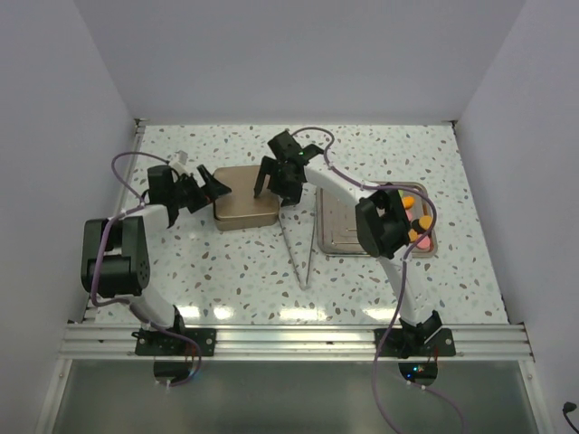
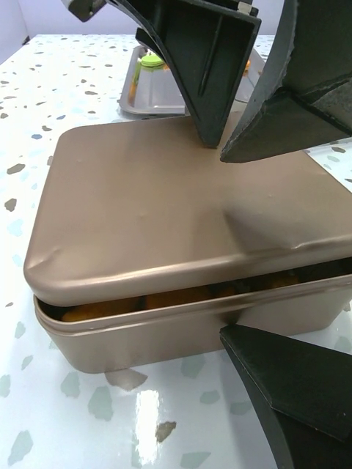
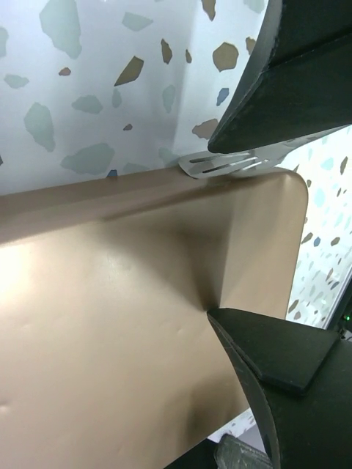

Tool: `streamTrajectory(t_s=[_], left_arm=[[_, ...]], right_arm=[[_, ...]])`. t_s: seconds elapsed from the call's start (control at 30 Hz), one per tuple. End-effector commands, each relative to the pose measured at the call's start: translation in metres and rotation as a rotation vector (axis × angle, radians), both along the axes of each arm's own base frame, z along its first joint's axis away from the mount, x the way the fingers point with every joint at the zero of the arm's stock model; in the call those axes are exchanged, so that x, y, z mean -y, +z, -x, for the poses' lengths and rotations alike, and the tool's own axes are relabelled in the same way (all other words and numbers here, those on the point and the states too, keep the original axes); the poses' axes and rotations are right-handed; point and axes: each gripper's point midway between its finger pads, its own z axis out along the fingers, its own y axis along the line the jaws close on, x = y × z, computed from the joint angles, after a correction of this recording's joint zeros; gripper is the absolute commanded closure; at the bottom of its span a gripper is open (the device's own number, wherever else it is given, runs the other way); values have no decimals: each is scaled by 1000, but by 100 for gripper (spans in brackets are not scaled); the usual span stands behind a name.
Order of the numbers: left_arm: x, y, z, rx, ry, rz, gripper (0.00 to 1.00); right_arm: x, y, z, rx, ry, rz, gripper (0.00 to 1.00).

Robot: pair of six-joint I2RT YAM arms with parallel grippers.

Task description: Pack the cookies

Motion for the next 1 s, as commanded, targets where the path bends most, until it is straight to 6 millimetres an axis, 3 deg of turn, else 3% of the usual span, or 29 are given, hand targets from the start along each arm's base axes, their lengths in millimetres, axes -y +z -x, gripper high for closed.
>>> streamTrajectory(t_s=[0.0, 0.23, 0.7, 0.9, 0.97], left_arm=[[15, 19, -14, 77, -47, 11, 3], [26, 18, -15, 76, -61, 1, 3], [29, 17, -19, 71, -63, -9, 4], [16, 13, -16, 59, 8, -68, 11], [17, 9, -13, 46, 3, -67, 21]], right_arm=[[5, 15, -4, 28, 11, 34, 10], [-4, 31, -9, 45, 10, -2, 10], [-9, 19, 5, 1, 35, 15, 10], [-6, 17, 7, -3, 43, 26, 10], [-5, 14, 8, -11, 45, 31, 10]])
